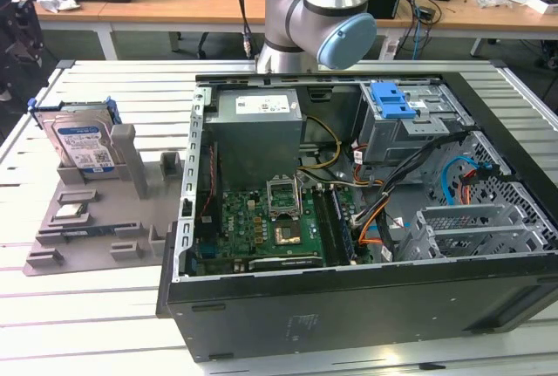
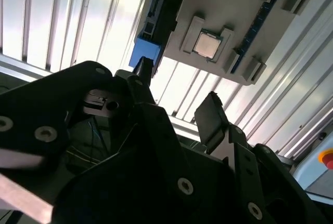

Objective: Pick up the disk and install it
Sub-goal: 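Pick up the disk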

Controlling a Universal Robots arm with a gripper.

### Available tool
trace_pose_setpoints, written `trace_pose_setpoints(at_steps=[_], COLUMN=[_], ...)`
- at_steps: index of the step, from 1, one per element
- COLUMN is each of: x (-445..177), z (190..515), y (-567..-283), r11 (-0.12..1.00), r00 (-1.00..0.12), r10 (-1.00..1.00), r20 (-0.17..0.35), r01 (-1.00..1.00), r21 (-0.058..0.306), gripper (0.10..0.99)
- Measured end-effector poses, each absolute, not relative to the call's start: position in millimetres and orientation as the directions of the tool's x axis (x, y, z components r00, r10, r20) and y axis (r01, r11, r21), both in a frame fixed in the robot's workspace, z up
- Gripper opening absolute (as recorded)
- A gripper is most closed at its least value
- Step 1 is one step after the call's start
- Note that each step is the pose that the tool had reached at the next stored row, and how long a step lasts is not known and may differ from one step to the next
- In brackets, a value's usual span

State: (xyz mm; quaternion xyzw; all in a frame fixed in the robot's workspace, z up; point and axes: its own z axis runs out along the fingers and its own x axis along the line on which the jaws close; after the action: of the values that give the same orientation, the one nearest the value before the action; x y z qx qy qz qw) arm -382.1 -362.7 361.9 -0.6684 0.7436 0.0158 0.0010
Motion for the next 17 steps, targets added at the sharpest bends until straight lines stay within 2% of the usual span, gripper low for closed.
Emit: trace_pose_setpoints(at_steps=[4,11,17], x=[-378.9,-371.5,-371.4], z=[360.1,340.0,324.7], y=[-360.1,-338.2,-335.9], r11=[0.079,0.054,0.000], r00=[-0.080,-0.054,0.000], r10=[-0.997,-0.998,-1.000], r20=[-0.019,-0.019,-0.019], r01=[-0.997,-0.998,-1.000], r21=[0.022,0.023,0.023], gripper=[0.600,0.600,0.600])
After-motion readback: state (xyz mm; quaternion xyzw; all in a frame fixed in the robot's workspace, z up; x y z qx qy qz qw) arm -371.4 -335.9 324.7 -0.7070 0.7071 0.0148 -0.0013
